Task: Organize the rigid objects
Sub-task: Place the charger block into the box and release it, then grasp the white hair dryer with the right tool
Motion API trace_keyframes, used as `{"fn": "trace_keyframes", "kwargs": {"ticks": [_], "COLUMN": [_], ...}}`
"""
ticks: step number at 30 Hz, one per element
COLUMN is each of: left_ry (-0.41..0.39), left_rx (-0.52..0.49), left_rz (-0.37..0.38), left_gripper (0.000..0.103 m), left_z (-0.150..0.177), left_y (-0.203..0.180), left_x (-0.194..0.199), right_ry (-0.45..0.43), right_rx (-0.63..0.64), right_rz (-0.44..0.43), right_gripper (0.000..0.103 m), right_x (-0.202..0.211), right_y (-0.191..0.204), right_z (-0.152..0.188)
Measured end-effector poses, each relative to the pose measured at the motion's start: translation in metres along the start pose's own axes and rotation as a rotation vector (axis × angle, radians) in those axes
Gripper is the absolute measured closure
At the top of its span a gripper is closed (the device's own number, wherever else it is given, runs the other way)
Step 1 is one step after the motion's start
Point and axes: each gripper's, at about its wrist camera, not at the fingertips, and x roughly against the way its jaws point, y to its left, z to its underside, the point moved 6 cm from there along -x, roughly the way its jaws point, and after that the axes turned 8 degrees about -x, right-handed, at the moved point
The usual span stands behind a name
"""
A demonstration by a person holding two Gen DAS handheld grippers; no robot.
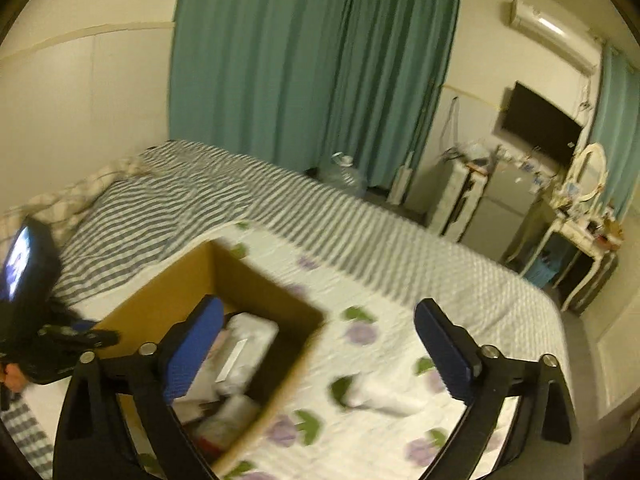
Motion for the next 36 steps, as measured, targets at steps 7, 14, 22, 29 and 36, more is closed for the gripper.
{"fn": "trace_keyframes", "kwargs": {"ticks": [7, 14, 22, 29, 36], "left_ry": [0.001, 0.0, 0.007, 0.006, 0.004], "left_rx": [0.004, -0.002, -0.014, -0.013, -0.012], "left_rz": [-0.009, -0.013, -0.023, -0.024, -0.025], "left_gripper": [0.096, 0.096, 0.096, 0.096, 0.096], "left_z": [-0.002, -0.001, 0.001, 0.001, 0.001], "left_y": [-0.001, -0.001, -0.001, -0.001, 0.0], "left_x": [-0.002, -0.003, -0.002, -0.002, -0.001], "right_ry": [0.084, 0.255, 0.416, 0.435, 0.455], "right_rx": [0.111, 0.221, 0.256, 0.178, 0.107], "right_rz": [0.119, 0.146, 0.094, 0.063, 0.037], "right_gripper": [0.0, 0.0, 0.0, 0.001, 0.011], "right_x": [-0.017, -0.062, -0.121, -0.149, -0.159], "right_y": [-0.055, -0.084, -0.081, -0.085, -0.084], "right_z": [-0.005, 0.051, 0.126, 0.146, 0.15]}}
